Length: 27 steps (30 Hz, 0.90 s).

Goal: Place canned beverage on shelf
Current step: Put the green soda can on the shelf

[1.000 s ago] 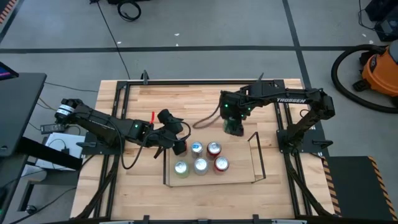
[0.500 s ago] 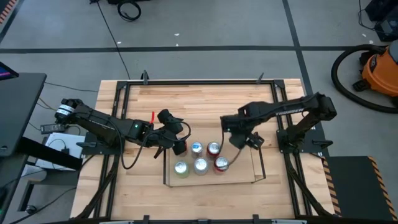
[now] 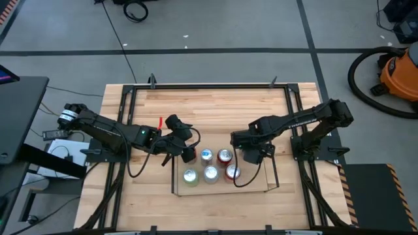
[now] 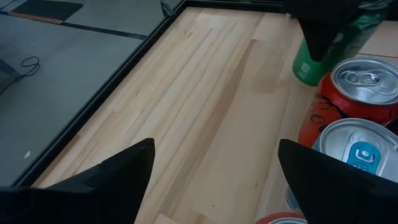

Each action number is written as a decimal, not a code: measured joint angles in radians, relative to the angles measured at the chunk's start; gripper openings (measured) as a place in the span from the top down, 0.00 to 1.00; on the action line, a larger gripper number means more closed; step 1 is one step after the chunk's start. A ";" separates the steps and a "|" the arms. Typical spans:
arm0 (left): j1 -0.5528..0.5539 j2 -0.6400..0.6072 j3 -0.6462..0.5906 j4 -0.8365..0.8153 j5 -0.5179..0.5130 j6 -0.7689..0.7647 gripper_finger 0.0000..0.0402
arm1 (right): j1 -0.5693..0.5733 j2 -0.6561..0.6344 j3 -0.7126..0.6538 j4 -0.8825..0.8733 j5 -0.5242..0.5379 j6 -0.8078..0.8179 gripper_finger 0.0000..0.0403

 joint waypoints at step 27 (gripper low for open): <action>0.000 0.000 0.000 -0.001 0.000 0.021 0.12 | 0.024 0.045 0.001 -0.014 -0.054 -0.230 0.18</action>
